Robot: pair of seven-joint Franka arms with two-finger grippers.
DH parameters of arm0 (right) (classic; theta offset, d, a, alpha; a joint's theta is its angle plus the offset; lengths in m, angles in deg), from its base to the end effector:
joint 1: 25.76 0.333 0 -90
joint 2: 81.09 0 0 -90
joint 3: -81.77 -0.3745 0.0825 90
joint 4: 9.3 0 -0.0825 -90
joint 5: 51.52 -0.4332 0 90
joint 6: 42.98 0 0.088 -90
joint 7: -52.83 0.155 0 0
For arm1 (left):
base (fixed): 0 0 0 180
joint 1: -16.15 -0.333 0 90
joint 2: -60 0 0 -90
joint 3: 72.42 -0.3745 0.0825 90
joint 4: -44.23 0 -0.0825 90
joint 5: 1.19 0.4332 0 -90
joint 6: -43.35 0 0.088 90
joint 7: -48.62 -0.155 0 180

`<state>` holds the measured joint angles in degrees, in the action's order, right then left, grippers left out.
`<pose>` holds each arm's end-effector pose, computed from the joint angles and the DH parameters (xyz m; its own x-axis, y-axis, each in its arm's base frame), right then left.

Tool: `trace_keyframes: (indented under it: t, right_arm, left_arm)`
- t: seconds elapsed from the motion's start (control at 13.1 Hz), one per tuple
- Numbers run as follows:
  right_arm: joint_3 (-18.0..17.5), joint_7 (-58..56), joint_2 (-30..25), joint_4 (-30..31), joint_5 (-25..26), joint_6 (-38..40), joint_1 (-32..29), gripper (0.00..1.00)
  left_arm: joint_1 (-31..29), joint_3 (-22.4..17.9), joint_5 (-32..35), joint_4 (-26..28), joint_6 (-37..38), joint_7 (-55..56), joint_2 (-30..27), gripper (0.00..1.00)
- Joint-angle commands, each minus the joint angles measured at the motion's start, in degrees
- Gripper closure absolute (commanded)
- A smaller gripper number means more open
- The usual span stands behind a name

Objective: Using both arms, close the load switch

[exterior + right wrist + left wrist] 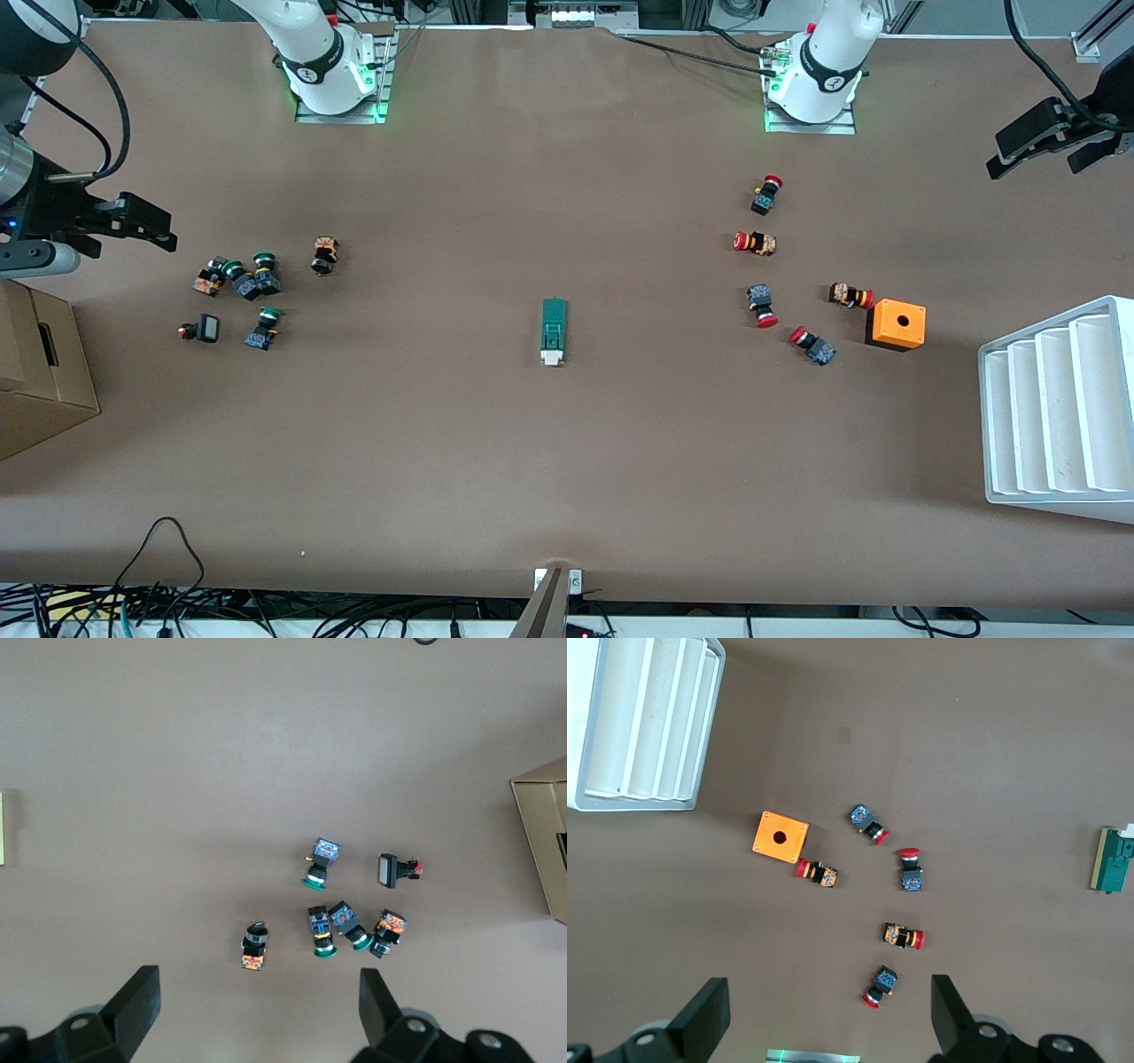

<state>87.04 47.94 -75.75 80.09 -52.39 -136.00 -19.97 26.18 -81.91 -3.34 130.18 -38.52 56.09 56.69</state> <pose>0.6387 0.0105 0.5874 0.9952 0.0936 -0.0288 0.0934 -0.9956 -0.0091 0.5659 -0.0083 0.6925 0.9932 0.1148 -0.0200 0.1156 -0.9923 0.0445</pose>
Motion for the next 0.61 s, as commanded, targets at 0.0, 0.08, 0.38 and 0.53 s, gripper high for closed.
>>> trace_keyframes:
  t: [0.0, 0.08, 0.38, 0.53]
  right_arm:
    - [-0.18, -0.82, 0.28, -1.15, 0.26, 1.09, 0.1, 0.01]
    - [-0.18, -0.82, 0.28, -1.15, 0.26, 1.18, 0.01, 0.01]
    - [-0.26, -0.38, 0.28, -1.15, 0.26, 1.09, 0.1, 0.01]
    - [-0.26, -0.38, 0.28, -1.15, 0.34, 1.09, 0.1, 0.01]
  left_arm:
    - [0.7, -0.52, -0.23, -1.14, 1.27, -0.18, 0.5, 0.0]
    - [0.7, -0.52, -0.23, -1.14, 1.18, -0.26, 0.59, 0.0]
    - [0.7, -0.52, -0.14, -0.97, 1.18, -0.26, 1.03, 0.0]
    - [0.96, 0.18, 2.22, -0.97, 1.27, -0.35, 1.03, 0.0]
